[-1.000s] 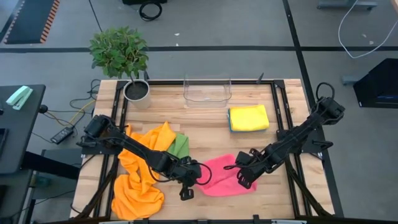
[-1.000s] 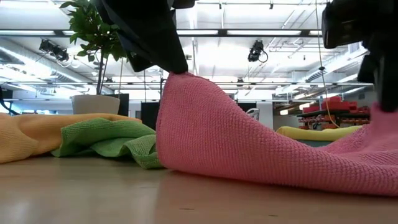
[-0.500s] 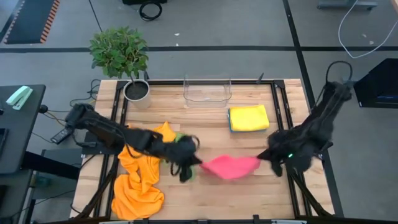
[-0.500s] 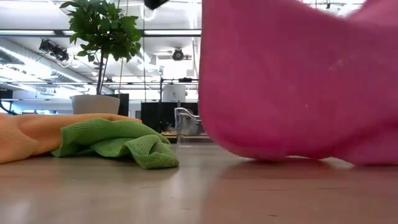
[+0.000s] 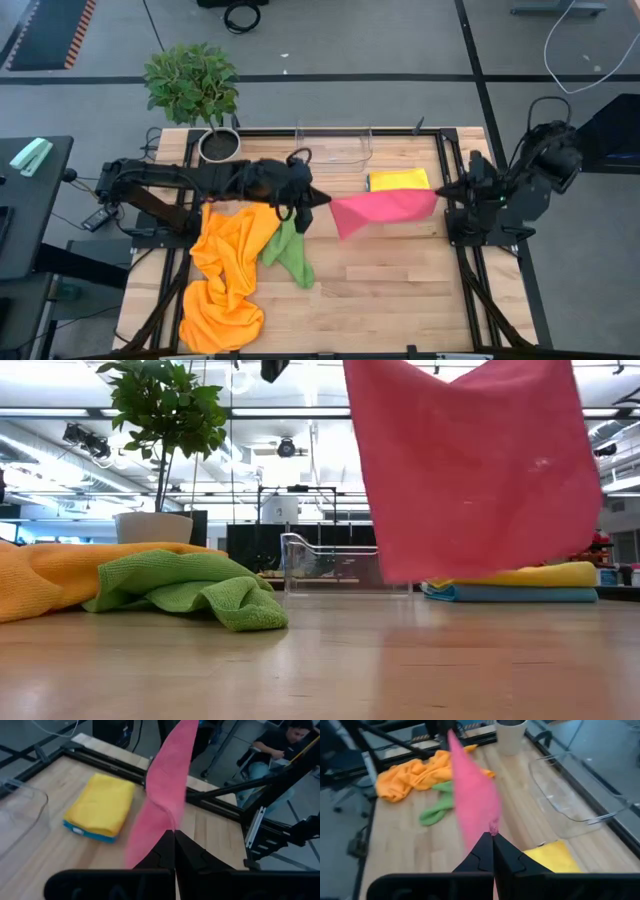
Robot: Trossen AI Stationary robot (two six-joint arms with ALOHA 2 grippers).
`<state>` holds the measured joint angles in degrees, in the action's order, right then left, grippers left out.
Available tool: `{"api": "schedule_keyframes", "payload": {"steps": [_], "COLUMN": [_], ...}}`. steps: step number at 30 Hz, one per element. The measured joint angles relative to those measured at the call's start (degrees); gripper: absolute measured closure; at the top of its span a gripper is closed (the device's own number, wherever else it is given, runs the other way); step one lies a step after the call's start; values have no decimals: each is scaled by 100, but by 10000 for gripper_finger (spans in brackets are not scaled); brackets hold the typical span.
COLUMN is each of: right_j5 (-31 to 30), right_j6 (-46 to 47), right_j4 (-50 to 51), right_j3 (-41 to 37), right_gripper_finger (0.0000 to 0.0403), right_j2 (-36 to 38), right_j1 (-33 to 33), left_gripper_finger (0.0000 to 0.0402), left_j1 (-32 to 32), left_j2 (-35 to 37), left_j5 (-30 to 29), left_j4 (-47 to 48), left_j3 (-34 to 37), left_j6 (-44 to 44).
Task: Fold microfiber towels
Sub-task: Fold the pink towel
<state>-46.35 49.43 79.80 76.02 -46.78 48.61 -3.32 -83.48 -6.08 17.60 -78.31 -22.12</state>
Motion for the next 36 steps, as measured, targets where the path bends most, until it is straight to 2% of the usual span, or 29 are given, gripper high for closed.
{"api": "schedule_keyframes", "payload": {"steps": [4, 6, 8, 11, 16, 19, 23, 27, 33, 36], "right_j5": [628, 1147, 1581, 1856, 1660, 1456, 1437, 1285, 489, 387], "right_j6": [160, 441, 743, 1056, 1691, 2494, 3400, 3898, 5298, 5973], "right_j4": [-32, -142, -660, -2386, -6114, -7015, -7138, -7005, -5393, -4413], "right_j3": [-35, -349, -910, -2063, -3706, -4027, -3867, -3646, -3616, -3616], "right_gripper_finger": [402, 403, 403, 403, 403, 403, 403, 403, 403, 403], "right_j2": [-43, -140, -277, -551, -1596, -2452, -3340, -3637, -3285, -3129], "right_j1": [-3, 59, 237, 691, 1451, 1741, 2014, 2223, 2382, 2252], "left_gripper_finger": [399, 399, 399, 399, 399, 399, 400, 399, 399, 400], "left_j1": [-49, -288, -719, -1497, -2589, -2922, -3101, -3108, -2733, -2487], "left_j2": [-4, -25, -154, -605, -1705, -2302, -2659, -2581, -2332, -2328], "left_j5": [263, 443, 541, 459, -490, -834, -903, -1160, -1400, -1400], "left_j4": [263, 333, 323, 183, -451, -840, -1068, -962, -589, -534], "left_j3": [-122, -81, 80, 340, 627, 633, 632, 626, 621, 623], "left_j6": [-26, -277, -598, -1120, -2097, -2665, -3259, -3254, -2746, -2411]}}
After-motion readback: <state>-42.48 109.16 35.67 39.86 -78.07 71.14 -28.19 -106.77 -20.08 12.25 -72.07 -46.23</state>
